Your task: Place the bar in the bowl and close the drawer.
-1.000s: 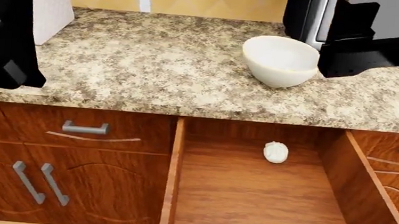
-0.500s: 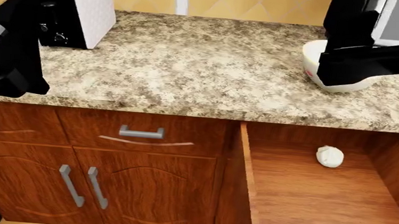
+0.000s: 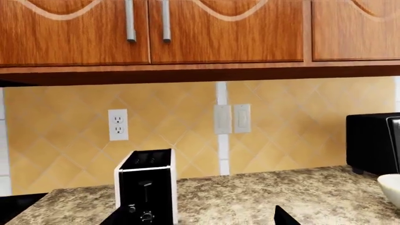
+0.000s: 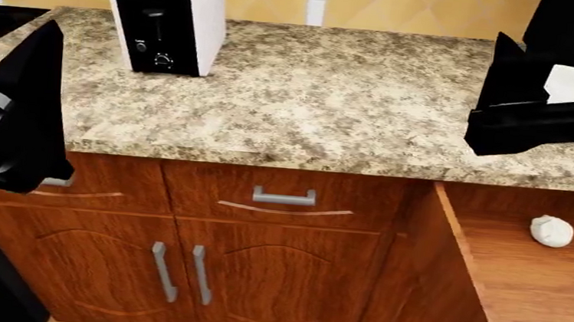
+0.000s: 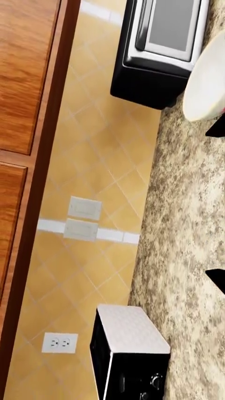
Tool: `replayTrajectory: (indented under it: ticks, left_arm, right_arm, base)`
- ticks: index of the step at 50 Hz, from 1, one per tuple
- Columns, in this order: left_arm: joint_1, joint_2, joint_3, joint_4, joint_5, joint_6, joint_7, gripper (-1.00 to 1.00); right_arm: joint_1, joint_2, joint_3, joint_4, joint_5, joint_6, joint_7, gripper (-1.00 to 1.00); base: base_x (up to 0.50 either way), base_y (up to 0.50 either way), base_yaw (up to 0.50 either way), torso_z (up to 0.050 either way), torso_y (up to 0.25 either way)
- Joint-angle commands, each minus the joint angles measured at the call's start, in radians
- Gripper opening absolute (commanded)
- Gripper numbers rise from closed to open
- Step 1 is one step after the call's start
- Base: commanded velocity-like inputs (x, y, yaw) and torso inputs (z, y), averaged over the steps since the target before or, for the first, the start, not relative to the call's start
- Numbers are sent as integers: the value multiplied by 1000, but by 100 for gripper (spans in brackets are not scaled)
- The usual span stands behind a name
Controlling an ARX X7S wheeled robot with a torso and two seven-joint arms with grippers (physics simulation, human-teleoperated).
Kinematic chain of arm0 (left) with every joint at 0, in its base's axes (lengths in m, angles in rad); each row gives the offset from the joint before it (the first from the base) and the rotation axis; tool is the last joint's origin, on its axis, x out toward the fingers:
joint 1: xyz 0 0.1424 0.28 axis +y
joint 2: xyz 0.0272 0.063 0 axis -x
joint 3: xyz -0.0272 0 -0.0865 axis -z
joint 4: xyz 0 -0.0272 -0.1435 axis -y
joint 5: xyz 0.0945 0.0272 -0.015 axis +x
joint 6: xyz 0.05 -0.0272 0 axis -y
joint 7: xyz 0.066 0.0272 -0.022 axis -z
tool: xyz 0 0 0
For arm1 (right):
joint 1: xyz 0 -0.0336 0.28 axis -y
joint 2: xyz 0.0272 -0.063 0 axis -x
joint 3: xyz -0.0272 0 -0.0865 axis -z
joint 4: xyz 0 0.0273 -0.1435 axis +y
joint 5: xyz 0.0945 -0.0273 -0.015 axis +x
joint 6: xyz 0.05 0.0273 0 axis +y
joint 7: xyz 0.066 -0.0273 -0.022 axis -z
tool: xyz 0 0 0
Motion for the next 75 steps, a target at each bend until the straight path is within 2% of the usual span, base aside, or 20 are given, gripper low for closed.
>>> replayTrajectory:
  ticks: [1, 17, 29, 75]
  left_arm:
    - [56, -44, 11, 29, 42, 68, 25, 100]
    - [91, -29, -12, 28, 53, 55, 13, 100]
    - [107, -4, -19, 26, 64, 34, 0, 100]
    - [123, 14, -72, 22, 36, 0, -6, 100]
  right_arm:
    - [-12, 29, 3, -41, 2, -2, 29, 100]
    - [-42, 20, -11, -34, -18, -1, 63, 100]
    - [-83, 19, -28, -19, -39, -22, 95, 100]
    - [-100, 59, 6, -75, -69, -20, 39, 100]
  base:
    - [0, 500, 0, 0, 0]
    - [0, 498, 0, 0, 0]
    - [0, 0, 0, 0, 0]
    - [-145, 19, -500, 0, 0]
